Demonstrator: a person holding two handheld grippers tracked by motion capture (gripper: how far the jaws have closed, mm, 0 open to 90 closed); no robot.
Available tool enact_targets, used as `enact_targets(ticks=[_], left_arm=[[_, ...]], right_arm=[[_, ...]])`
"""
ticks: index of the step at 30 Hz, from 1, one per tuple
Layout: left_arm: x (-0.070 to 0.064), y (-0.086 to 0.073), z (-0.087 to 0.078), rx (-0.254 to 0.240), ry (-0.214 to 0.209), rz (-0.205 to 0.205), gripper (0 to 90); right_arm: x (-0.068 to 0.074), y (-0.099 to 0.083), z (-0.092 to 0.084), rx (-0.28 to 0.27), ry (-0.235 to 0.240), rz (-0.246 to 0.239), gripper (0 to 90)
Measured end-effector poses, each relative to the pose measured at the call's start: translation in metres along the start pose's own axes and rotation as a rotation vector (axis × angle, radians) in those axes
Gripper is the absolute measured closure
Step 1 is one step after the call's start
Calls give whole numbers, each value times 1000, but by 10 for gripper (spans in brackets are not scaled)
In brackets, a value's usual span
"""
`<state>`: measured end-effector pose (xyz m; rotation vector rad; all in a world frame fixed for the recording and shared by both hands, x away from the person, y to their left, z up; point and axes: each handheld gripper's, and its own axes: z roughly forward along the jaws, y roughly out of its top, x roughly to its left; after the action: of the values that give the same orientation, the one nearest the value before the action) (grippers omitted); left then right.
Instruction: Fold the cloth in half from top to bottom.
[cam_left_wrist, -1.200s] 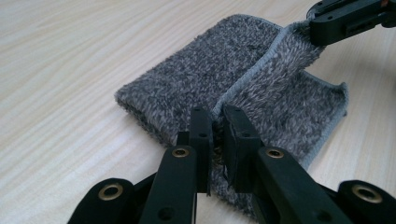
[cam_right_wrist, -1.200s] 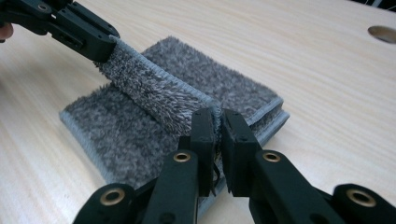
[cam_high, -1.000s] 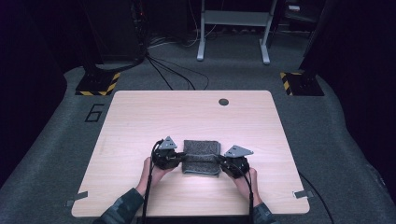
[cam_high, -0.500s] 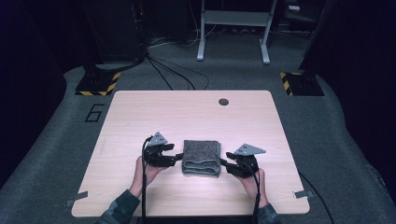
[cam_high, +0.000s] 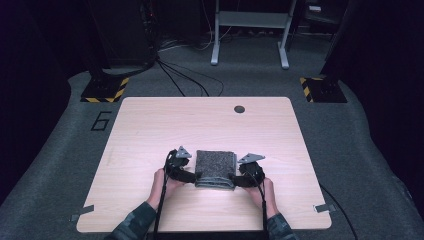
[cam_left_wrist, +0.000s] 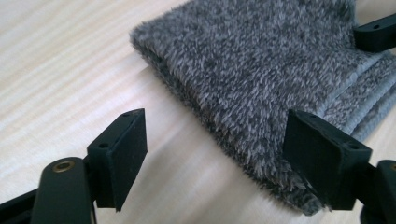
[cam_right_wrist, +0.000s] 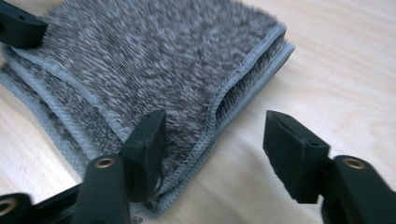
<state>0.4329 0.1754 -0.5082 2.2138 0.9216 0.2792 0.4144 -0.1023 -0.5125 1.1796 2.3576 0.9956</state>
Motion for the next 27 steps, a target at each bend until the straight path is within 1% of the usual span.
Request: enact_targets(ticks=[1,2,3,4,5,6,8,9,10,11,12,13,14,17,18,19,20,21,22,23,24,25,26,27], left_arm=[[-2,-2,0,6,5,14,194],[-3,-3,0,15,2,28,185],[-5,-4,0,24,12,45,179],[-7,-6,1,25,23,54,175],[-8,-7,1,32,18,62,173],[-10,-8,1,37,31,75,171],[-11,-9,1,38,39,79,166],[-11,-10,0,49,39,85,164],[-11,-10,1,47,37,89,157],[-11,-11,1,52,44,93,157],[-11,-11,1,51,45,93,156],[-11,-11,1,49,41,95,155],[-11,-11,1,50,47,97,154],[-11,-11,1,50,48,96,145],[-10,-12,1,43,37,88,145],[-10,-11,1,42,40,85,144],[-9,-11,0,49,36,78,128],[-9,-11,-1,59,39,65,79],[-9,-11,-3,54,34,45,31],[-8,-11,-6,44,33,38,17],[-7,-12,-10,28,28,29,16],[-6,-12,-15,19,24,18,13],[-5,-13,-20,6,34,20,9],[-5,-14,-26,-4,38,14,9]], right_arm=[[0,-2,1,9,4,-12,371],[0,-3,1,5,0,-21,362],[0,-3,1,5,-1,-22,344],[1,-3,2,5,-8,-16,324],[1,-3,2,10,-12,-28,304],[2,-4,2,12,-21,-41,286],[3,-6,2,7,-36,-47,253],[4,-7,1,11,-43,-43,234],[3,-8,1,2,-55,-59,226],[4,-8,0,11,-53,-46,218],[3,-8,0,14,-59,-62,185],[3,-9,0,13,-63,-62,179],[3,-9,0,12,-66,-63,169],[2,-10,1,5,-77,-72,134],[2,-10,1,8,-80,-67,117],[2,-10,1,10,-78,-48,115],[1,-9,2,8,-75,-51,109],[0,-8,2,19,-71,-54,71],[0,-7,3,28,-75,-52,42],[-1,-6,2,34,-71,-61,30],[-1,-6,1,25,-70,-48,27],[-3,-6,-2,1,-60,-44,26],[-4,-5,-6,-12,-49,-22,26],[-6,-5,-10,-27,-38,-23,26]])
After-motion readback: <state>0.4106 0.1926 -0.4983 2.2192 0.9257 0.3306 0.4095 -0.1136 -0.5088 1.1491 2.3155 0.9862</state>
